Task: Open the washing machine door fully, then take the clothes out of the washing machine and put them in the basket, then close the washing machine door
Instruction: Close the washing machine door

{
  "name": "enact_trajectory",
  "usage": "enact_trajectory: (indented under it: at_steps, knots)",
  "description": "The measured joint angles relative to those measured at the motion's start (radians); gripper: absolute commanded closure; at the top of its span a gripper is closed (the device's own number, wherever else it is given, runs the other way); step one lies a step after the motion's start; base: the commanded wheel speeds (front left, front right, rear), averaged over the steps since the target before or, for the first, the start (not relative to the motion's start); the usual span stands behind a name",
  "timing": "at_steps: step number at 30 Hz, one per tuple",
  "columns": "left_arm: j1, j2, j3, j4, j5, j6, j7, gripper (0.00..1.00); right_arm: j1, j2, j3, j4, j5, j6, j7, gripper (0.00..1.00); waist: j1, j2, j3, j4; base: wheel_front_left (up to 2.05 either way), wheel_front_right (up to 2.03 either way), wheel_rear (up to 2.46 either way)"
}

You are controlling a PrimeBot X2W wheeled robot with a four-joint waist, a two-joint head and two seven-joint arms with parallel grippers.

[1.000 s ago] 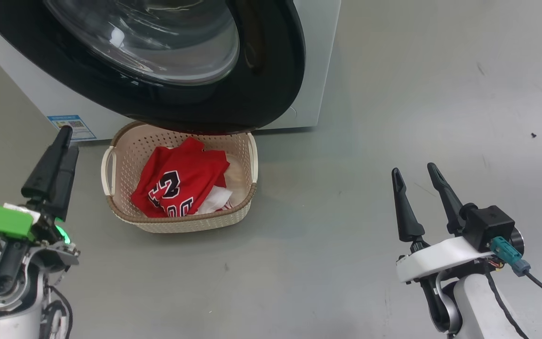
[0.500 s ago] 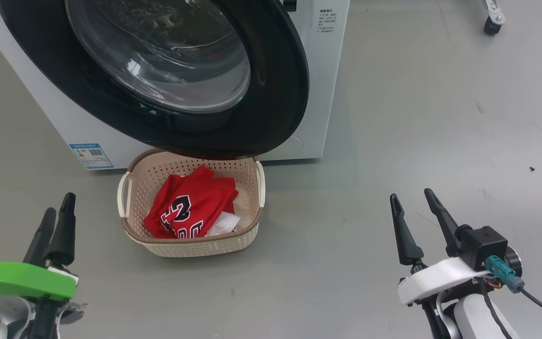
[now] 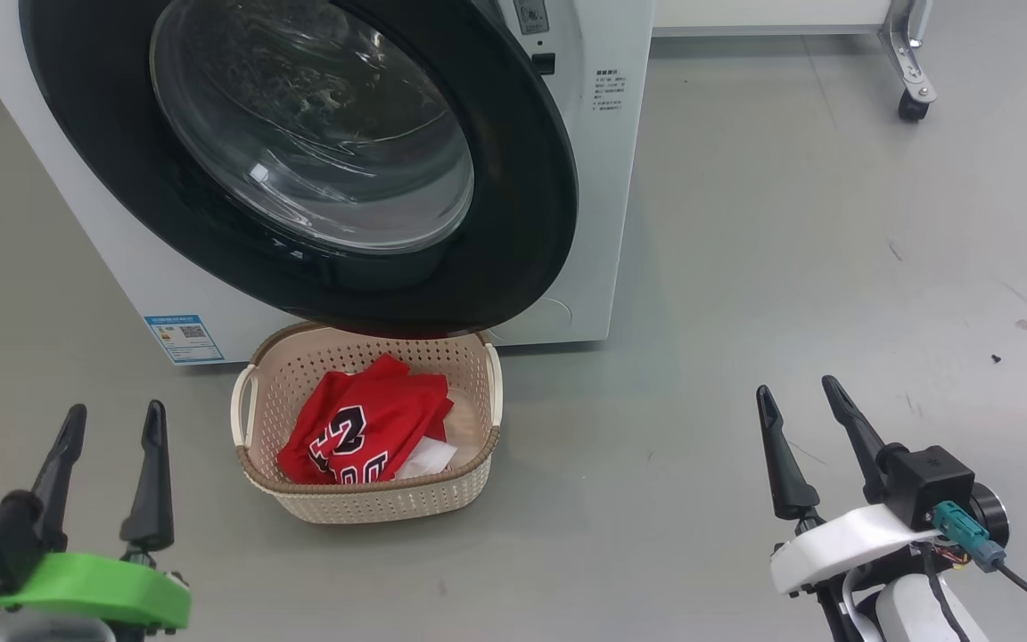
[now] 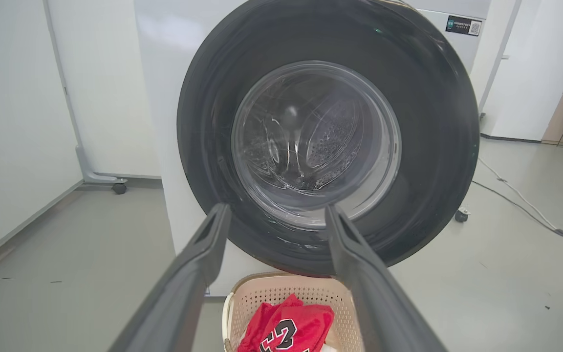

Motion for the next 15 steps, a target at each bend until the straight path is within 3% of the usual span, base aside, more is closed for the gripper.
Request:
enact_trajectory:
  at_steps: [10,15]
  knots:
    - [0.069,-0.007,-0.067,0.01,0.12,0.1,-0.019,0.0,0.044,0.001,-0.002,-0.003,-0.005,0.0,0.0,0.0,0.0,0.0,-0.011,0.002,0.0,0.0,0.0]
    - [0.096,-0.029,-0.085,0.018,0.142,0.113,-0.019,0.0,0.068,0.002,-0.002,0.0,-0.005,0.0,0.0,0.0,0.0,0.0,-0.015,0.004,0.0,0.0,0.0]
